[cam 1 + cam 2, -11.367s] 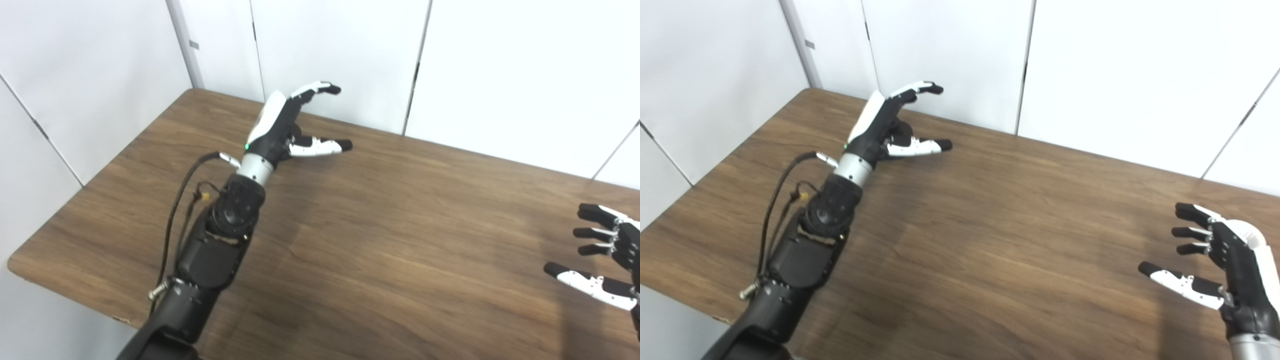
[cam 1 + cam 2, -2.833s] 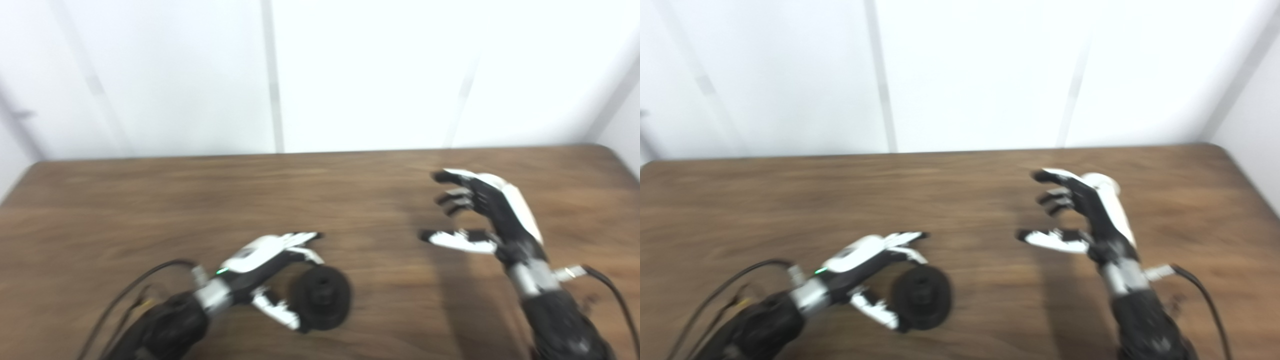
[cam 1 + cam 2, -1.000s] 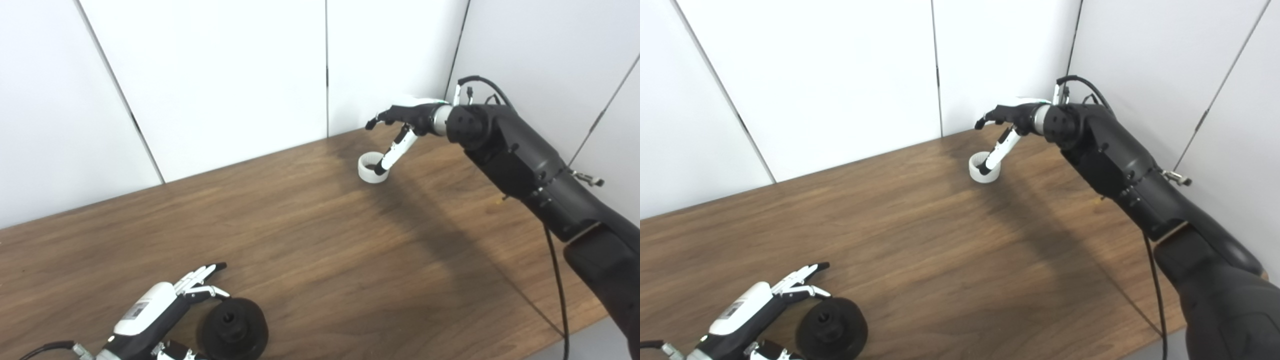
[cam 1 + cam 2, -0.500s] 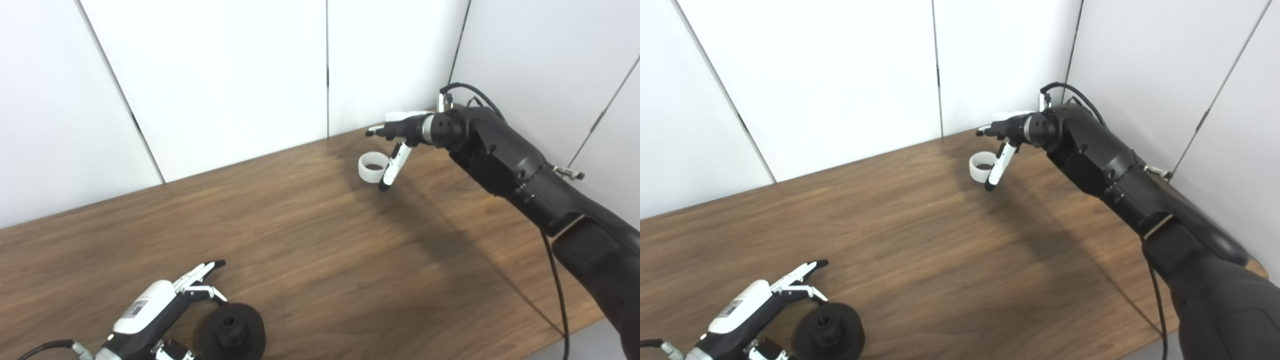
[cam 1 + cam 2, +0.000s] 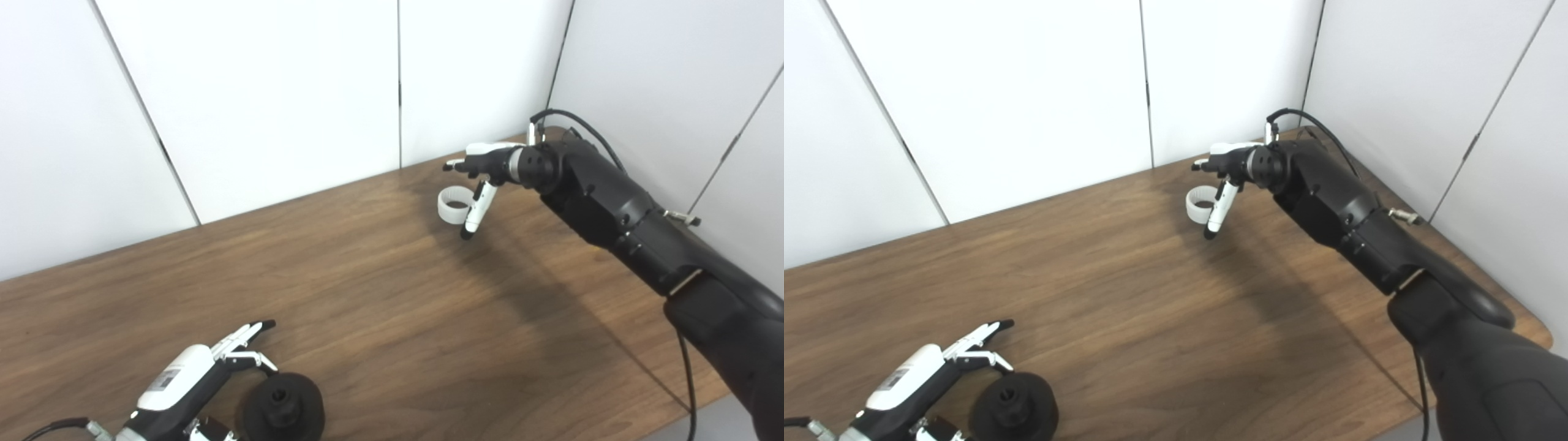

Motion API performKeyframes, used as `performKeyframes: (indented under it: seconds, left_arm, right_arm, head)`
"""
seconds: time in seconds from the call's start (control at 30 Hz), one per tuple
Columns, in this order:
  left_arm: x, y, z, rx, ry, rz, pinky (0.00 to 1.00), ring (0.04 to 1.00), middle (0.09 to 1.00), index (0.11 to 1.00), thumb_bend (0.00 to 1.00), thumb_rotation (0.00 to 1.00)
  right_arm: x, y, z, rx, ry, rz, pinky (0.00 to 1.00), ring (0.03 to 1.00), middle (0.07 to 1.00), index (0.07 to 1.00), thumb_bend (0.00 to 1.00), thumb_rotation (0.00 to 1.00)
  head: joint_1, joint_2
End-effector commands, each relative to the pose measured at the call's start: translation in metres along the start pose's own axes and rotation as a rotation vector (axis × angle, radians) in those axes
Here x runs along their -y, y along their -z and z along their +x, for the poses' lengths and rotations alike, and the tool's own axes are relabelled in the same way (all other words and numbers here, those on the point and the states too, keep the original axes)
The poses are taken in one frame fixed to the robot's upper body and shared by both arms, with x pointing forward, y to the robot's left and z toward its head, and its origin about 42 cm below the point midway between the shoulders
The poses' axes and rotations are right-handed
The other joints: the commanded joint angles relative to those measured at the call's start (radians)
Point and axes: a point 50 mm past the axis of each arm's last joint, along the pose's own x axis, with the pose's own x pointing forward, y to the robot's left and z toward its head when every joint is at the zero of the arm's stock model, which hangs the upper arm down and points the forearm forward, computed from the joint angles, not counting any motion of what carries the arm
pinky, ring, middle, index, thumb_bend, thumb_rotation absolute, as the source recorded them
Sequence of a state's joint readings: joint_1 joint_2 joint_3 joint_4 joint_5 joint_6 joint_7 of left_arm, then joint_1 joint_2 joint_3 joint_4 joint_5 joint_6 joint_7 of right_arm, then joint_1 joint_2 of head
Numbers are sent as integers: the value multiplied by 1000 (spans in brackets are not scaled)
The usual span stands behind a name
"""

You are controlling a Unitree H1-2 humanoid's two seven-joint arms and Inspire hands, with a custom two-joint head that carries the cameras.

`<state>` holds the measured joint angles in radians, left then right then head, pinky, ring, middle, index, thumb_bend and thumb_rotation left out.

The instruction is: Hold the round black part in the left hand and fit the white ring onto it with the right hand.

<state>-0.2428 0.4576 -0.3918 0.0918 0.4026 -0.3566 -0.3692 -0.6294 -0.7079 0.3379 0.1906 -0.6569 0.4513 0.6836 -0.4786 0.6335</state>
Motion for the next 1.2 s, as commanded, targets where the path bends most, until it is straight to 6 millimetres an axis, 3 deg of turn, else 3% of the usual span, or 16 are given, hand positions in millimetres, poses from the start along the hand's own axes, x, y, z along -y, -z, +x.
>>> performKeyframes:
  seconds: [0.0, 0.23, 0.83, 1.17]
  left_arm:
    - [12, 13, -17, -97, 102, -7, 952, 1000, 991, 568, 1000, 221]
    - [13, 12, -19, -99, 104, -9, 950, 1000, 989, 567, 1000, 211]
    - [14, 8, -24, -99, 110, -22, 959, 1000, 992, 562, 1000, 207]
    - [14, 8, -24, -99, 115, -27, 955, 1000, 993, 561, 1000, 184]
  right_arm:
    - [20, 2, -6, 10, 101, -15, 753, 930, 989, 953, 946, 241]
    - [11, 9, 0, 10, 133, -15, 804, 927, 961, 891, 880, 204]
    - [-4, 12, 15, -27, 161, -51, 798, 897, 923, 826, 850, 174]
    - [-13, 9, 18, -3, 203, -36, 744, 862, 889, 725, 822, 173]
  head:
    - [0, 0]
    - [3, 6]
    - [9, 20]
    - [10, 24]
